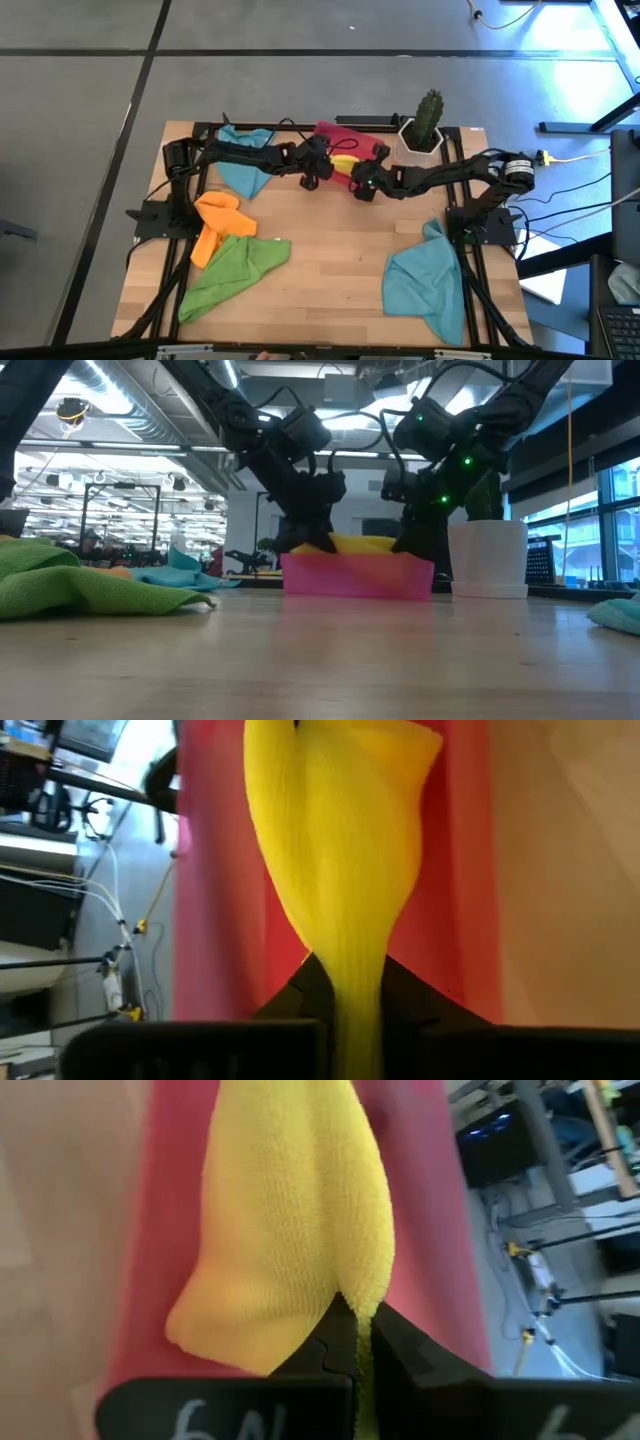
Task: Roll microfiber towels into tight, uniform cylinder then place into a basket
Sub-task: Put the rolled yellow towel into the red bin, then adjust the red bin
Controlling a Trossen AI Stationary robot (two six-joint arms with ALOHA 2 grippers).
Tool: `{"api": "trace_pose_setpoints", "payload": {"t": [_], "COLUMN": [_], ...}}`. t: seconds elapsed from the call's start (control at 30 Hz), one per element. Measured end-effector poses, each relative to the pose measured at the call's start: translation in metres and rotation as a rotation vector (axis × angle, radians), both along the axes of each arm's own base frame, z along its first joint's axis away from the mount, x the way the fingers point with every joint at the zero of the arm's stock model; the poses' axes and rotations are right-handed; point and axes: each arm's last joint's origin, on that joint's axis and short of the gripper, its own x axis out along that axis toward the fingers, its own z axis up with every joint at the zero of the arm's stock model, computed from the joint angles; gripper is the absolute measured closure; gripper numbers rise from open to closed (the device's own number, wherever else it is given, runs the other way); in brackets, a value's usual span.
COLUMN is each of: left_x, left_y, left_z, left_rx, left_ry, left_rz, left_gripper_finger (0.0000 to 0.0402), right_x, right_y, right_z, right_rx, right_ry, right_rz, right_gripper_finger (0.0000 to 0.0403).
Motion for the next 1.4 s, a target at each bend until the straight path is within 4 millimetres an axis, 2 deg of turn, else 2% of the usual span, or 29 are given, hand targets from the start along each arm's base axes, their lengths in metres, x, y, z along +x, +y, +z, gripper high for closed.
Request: {"api": "trace_pose_setpoints", "payload": {"t": [0.27,0.43,0.53,0.83,1.0,1.2,1.4], "left_x": [-0.002,-0.003,-0.003,-0.002,0.003,0.007,-0.014], "left_y": [-0.004,-0.009,-0.013,-0.016,-0.014,-0.016,-0.026], "left_z": [-0.003,-0.003,-0.003,0.001,0.015,0.045,0.081], "left_rx": [0.008,0.066,0.096,0.148,0.167,0.144,0.028], "left_ry": [0.052,0.106,0.127,0.171,0.188,0.217,0.092], "left_rz": [0.014,0.059,0.08,0.094,0.125,0.226,0.287], "left_gripper_finger": [0.0306,0.0279,0.0269,0.0232,0.0196,0.0177,0.0186], "right_x": [-0.002,-0.003,-0.003,-0.006,-0.006,-0.007,-0.016], "right_y": [0.006,0.009,0.01,0.011,0.011,0.011,0.019], "right_z": [0.005,0.011,0.014,0.022,0.022,0.021,0.032], "right_rx": [0.066,0.129,0.168,0.183,0.185,0.186,0.204], "right_ry": [-0.034,-0.07,-0.102,-0.135,-0.138,-0.123,-0.125], "right_rz": [0.033,0.08,0.1,0.092,0.089,0.086,0.079], "right_gripper_finger": [0.039,0.0385,0.0362,0.0262,0.0235,0.0237,0.0243]}}
